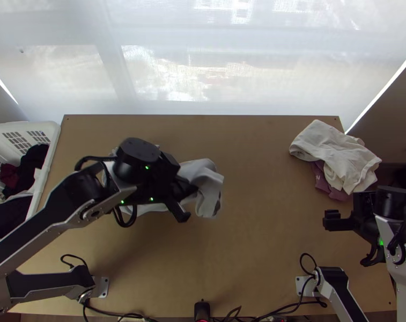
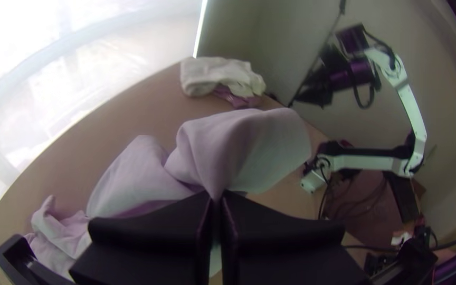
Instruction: Fold the t-shirt
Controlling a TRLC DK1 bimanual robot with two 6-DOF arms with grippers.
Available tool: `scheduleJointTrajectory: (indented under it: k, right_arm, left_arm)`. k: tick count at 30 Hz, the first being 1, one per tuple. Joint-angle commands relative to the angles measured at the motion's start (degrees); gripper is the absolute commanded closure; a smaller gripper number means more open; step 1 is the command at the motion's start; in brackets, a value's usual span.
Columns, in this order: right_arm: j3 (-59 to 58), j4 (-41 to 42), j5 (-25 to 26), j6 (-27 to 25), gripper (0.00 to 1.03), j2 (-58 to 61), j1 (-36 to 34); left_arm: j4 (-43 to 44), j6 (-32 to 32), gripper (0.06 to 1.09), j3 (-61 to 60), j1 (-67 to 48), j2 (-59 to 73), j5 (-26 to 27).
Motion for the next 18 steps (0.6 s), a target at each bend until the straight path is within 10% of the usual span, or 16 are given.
scheduleJointTrajectory:
  k: [1,4,6,18]
  right_arm:
    - [0.42,-0.70,0.11,-1.35,0.05,-0.76,-4.26]
    - [0.59,-1.05,0.02,-1.53,0.05,-1.29,-6.02]
    - [0.59,-1.14,0.02,-1.53,0.05,-1.73,-6.99]
    - [-0.55,-0.70,-0.16,-1.44,0.05,-2.96,-6.02]
  left_arm:
    - [-0.83,3.10,0.79,-8.88,-13.75,0.75,0.51]
    - [-1.80,4.33,0.27,-10.82,-13.92,0.66,0.24]
    - [-2.76,4.68,0.11,-10.99,-11.99,-0.05,-1.52]
    - [-1.80,8.90,0.12,-21.98,20.00,-13.14,-2.48]
